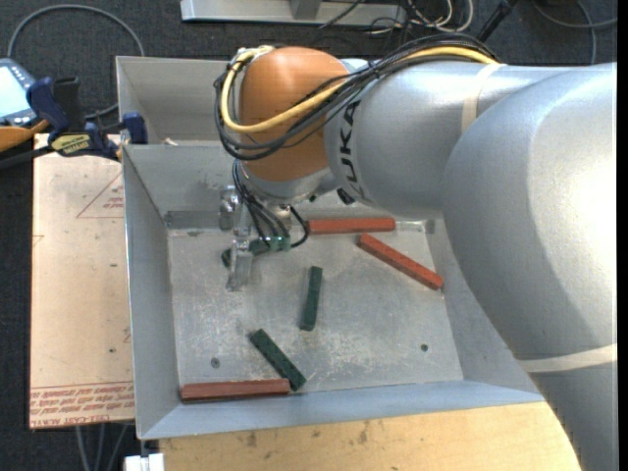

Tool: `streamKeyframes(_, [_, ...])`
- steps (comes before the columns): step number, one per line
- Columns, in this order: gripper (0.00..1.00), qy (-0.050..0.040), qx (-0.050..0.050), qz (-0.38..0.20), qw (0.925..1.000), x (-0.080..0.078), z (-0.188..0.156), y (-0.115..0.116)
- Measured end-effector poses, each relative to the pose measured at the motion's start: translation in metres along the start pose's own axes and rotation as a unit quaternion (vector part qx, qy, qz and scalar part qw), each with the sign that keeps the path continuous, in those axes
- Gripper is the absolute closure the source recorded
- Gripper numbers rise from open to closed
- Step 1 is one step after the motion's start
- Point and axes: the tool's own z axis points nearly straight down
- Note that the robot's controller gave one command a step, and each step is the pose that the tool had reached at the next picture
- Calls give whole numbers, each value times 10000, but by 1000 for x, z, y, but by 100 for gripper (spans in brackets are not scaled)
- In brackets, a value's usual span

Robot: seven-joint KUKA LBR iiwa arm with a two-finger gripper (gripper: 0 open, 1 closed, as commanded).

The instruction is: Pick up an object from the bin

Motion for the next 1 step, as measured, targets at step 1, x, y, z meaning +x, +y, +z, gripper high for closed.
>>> streamKeyframes(1, [0,-15,9,-667,9978,-20,79,-45])
